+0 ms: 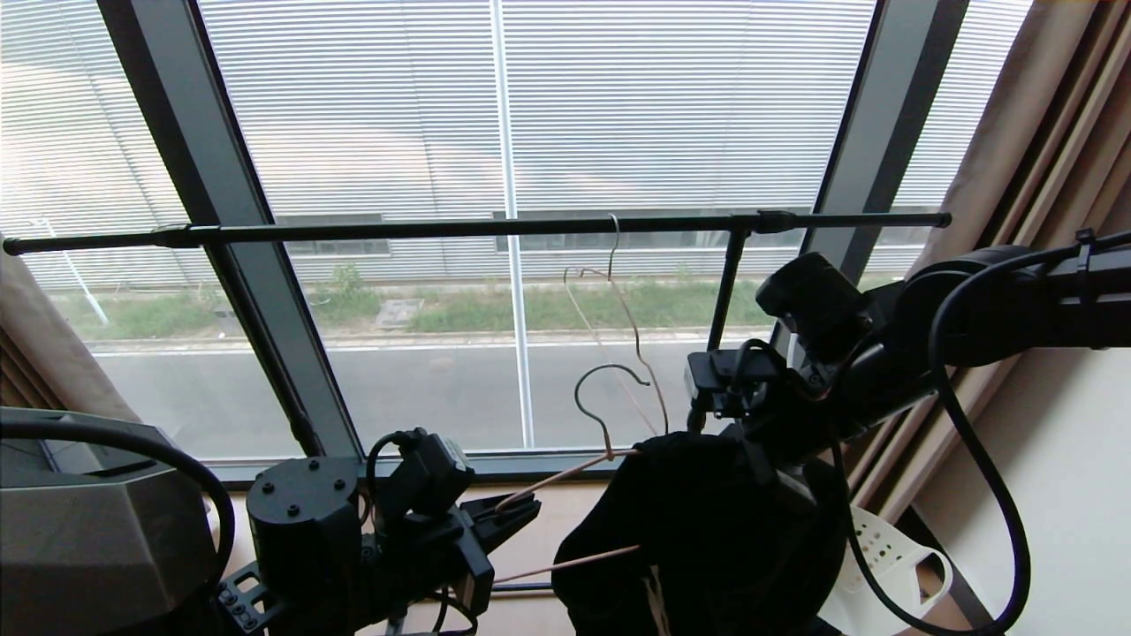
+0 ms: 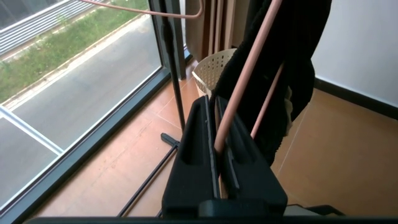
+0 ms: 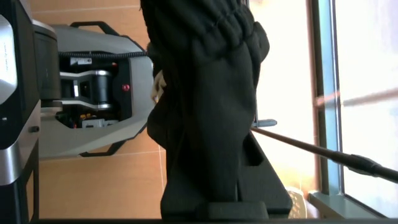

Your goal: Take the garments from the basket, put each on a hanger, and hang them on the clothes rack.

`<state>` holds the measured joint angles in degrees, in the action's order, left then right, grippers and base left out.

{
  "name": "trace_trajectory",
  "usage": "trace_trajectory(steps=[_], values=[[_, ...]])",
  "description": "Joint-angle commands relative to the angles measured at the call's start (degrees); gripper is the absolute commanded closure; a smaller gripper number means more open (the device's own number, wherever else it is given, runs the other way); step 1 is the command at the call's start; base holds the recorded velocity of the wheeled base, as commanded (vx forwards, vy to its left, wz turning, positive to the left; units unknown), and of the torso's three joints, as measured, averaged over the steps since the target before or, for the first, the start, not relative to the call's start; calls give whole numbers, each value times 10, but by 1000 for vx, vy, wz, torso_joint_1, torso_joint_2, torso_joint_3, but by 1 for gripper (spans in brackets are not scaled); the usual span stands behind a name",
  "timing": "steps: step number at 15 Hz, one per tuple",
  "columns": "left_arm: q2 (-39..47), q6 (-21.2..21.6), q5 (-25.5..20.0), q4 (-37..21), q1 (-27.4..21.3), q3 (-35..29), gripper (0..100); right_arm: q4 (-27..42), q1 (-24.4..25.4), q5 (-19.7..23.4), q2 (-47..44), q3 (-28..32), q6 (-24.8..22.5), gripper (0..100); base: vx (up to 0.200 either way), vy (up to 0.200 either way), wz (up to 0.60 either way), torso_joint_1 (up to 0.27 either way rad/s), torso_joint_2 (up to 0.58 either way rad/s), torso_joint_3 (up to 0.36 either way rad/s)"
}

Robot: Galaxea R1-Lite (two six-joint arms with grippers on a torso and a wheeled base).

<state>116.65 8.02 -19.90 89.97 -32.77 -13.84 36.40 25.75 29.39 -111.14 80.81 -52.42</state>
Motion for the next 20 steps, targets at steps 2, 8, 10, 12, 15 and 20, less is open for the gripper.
trace_trajectory(steps=[2, 8, 10, 12, 15, 20], values=[[0, -1, 0, 0, 1, -5, 100, 0, 0, 1, 11, 0, -1, 100, 0, 0, 0, 0, 0, 0], [3, -7, -1, 0, 0, -3, 0, 1, -1, 8, 17, -4, 0, 100, 0, 0, 0, 0, 0, 0], [1, -27, -1, 0, 2, -5, 0, 1, -3, 15, 18, -5, 0, 100, 0, 0, 0, 0, 0, 0], [-5, -28, -1, 0, 17, -5, 0, 0, -8, 17, 15, -1, 2, 100, 0, 0, 0, 0, 0, 0], [-33, -29, -14, 0, 23, 2, 0, -1, -10, 18, 15, 0, 7, 100, 0, 0, 0, 0, 0, 0], [-129, -78, -14, 0, 79, 12, 0, 0, -25, 19, 19, 8, 41, 100, 0, 0, 0, 0, 0, 0]])
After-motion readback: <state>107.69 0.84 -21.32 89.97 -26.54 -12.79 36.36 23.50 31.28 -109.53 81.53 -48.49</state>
